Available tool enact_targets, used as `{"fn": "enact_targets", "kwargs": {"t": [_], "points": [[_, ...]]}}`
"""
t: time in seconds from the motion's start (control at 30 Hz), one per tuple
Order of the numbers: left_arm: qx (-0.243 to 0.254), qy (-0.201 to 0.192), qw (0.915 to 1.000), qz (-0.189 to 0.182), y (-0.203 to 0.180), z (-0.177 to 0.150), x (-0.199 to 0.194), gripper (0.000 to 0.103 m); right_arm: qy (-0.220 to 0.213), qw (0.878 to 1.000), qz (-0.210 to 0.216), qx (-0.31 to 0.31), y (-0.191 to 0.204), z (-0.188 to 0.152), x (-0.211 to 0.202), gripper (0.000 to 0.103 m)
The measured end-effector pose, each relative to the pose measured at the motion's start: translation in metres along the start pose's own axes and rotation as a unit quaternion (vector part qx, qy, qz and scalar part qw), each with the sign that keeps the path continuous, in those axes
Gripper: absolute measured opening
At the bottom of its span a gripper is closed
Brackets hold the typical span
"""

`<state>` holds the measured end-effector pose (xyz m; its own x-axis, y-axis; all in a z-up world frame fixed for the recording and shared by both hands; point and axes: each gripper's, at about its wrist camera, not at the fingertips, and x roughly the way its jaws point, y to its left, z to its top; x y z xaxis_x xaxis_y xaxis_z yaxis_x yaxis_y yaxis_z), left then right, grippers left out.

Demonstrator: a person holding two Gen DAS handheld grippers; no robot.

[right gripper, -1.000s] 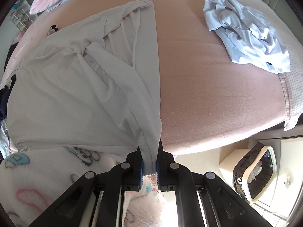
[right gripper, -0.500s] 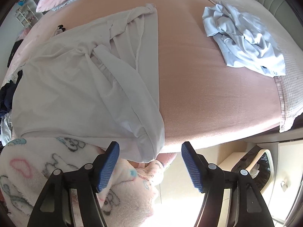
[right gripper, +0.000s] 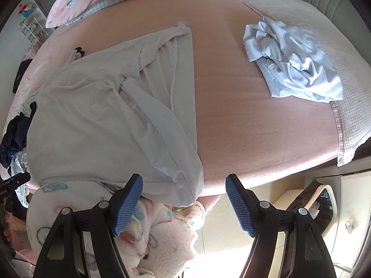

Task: Fold clothes
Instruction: 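Move both open grippers over the shirt toward its collar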

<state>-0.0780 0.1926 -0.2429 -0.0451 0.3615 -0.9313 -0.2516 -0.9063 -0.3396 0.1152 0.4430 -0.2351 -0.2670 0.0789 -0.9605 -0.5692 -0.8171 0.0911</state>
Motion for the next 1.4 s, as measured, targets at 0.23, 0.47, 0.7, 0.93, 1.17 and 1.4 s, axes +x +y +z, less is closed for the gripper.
{"fn": "enact_targets", "kwargs": {"t": [0.23, 0.47, 0.7, 0.93, 1.17, 1.4], "points": [[0.000, 0.001, 1.0000, -0.006, -0.007, 0.019, 0.008, 0.080, -0.004, 1.000, 0.020, 0.020, 0.000, 0.006, 0.001, 0.074], [-0.006, -0.005, 0.9999, 0.012, -0.001, 0.049, 0.015, 0.080, -0.026, 0.995, 0.074, 0.057, -0.002, 0.039, 0.003, 0.074], [0.000, -0.012, 0.9989, 0.045, 0.008, 0.077, 0.018, 0.080, -0.030, 0.993, 0.105, 0.051, 0.016, 0.087, 0.026, 0.074], [-0.005, -0.027, 0.9980, 0.056, 0.027, 0.101, 0.013, 0.080, -0.017, 0.991, 0.126, 0.030, 0.041, 0.120, 0.059, 0.074], [-0.019, -0.035, 0.9989, 0.026, 0.037, 0.129, 0.025, 0.080, -0.003, 0.986, 0.161, 0.035, 0.047, 0.137, 0.084, 0.074], [-0.060, -0.022, 0.9977, -0.022, 0.053, 0.138, 0.031, 0.078, -0.006, 0.978, 0.207, 0.034, 0.051, 0.149, 0.092, 0.074]]}}
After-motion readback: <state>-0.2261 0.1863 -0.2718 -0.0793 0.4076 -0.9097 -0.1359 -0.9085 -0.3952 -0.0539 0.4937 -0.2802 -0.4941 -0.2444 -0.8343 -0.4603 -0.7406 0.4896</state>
